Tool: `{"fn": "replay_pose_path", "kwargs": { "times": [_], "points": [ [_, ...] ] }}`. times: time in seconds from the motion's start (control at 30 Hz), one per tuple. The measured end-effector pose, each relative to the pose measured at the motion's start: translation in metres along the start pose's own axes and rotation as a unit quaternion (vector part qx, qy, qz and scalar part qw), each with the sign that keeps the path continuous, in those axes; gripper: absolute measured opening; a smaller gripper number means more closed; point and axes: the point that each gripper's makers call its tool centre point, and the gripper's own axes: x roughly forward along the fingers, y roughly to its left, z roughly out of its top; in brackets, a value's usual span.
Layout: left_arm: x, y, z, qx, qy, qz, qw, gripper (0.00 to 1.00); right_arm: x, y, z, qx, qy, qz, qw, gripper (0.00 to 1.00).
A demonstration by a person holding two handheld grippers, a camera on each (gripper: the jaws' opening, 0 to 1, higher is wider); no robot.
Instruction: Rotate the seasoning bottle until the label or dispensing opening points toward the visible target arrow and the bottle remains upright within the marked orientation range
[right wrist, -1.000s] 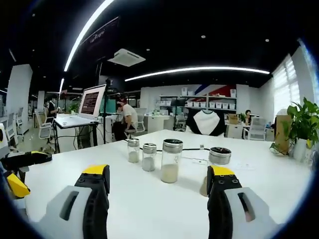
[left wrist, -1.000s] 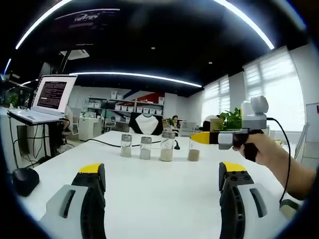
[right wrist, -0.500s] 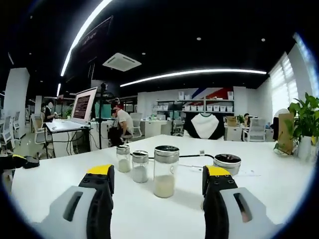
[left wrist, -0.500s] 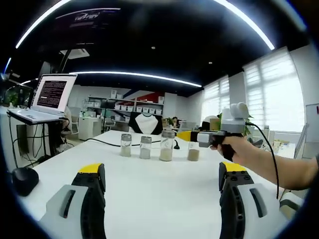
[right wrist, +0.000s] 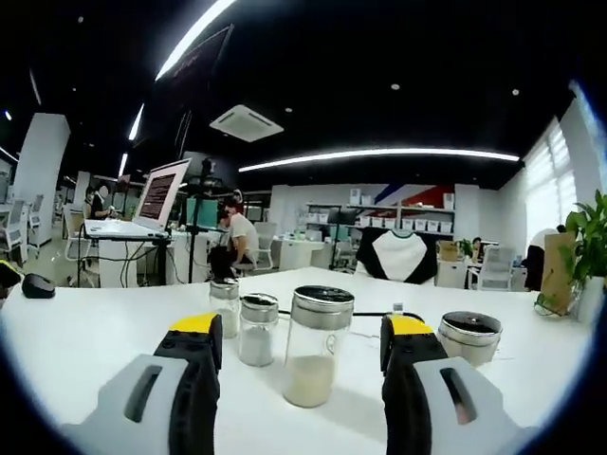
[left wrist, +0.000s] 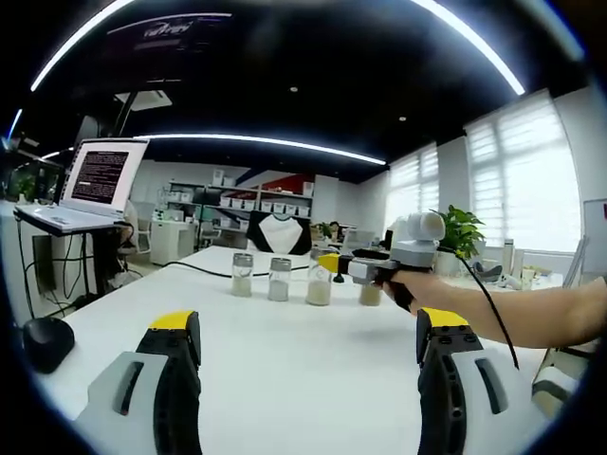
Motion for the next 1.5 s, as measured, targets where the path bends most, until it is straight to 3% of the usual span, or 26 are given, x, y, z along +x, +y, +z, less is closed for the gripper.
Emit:
{"fn": "replay_pose_path", "kwargs": {
  "times": [0.13,0.23,0.33,0.37,0.43,0.53,0.73,0.83,0.93,1.1,1.2,1.27,1.5],
  "points": [
    [0.0,0.001,0.0,-0.001,0.0,0.002,1.0,0.99,0.011,-0.001,-0.005,-0.01,-0.007,0.008,0.9999,0.62],
    [0.0,0.002,0.0,-0.002,0.0,0.002,1.0,0.99,0.017,0.003,-0.006,0.016,-0.013,0.014,0.9997,0.56],
    [0.0,0.002,-0.001,-0.002,0.002,0.002,1.0,0.99,0.022,-0.001,-0.011,-0.006,0.001,-0.006,1.0,0.58],
    [0.001,0.002,-0.002,-0.002,0.003,0.001,1.0,0.99,0.024,-0.003,-0.013,0.015,0.006,-0.02,0.9997,0.6],
    [0.001,0.002,-0.002,-0.003,0.004,0.001,1.0,0.99,0.029,0.002,-0.01,0.047,-0.005,-0.005,0.9989,0.59],
    [0.001,0.003,-0.002,-0.004,0.004,0.001,1.0,0.99,0.032,0.001,-0.015,0.02,0.003,-0.011,0.9997,0.55],
    [0.0,0.006,0.0,-0.005,0.0,0.005,1.0,0.99,0.035,-0.003,-0.029,0.02,0.013,-0.016,0.9996,0.54],
    [0.0,0.006,0.0,-0.004,0.001,0.005,1.0,0.99,0.034,-0.009,-0.035,0.05,0.017,-0.017,0.9984,0.47],
    [0.0,0.006,0.001,0.002,-0.002,0.005,1.0,0.99,0.036,-0.013,-0.041,0.035,0.027,-0.02,0.9988,0.47],
    [-0.001,0.003,0.003,-0.004,-0.004,0.0,1.0,0.99,0.039,-0.015,-0.048,0.049,0.029,-0.01,0.9983,0.46],
    [0.001,0.001,0.002,0.022,0.001,-0.003,0.9998,0.99,0.041,-0.017,-0.053,0.051,0.037,-0.013,0.998,0.48],
    [0.002,0.0,0.0,0.015,0.004,-0.005,0.9999,0.99,0.043,-0.015,-0.055,0.065,0.041,-0.01,0.997,0.49],
    [0.002,-0.004,0.0,0.014,0.004,-0.012,0.9998,0.98,0.047,-0.015,-0.055,0.053,0.046,-0.004,0.9975,0.42]
  ]
}}
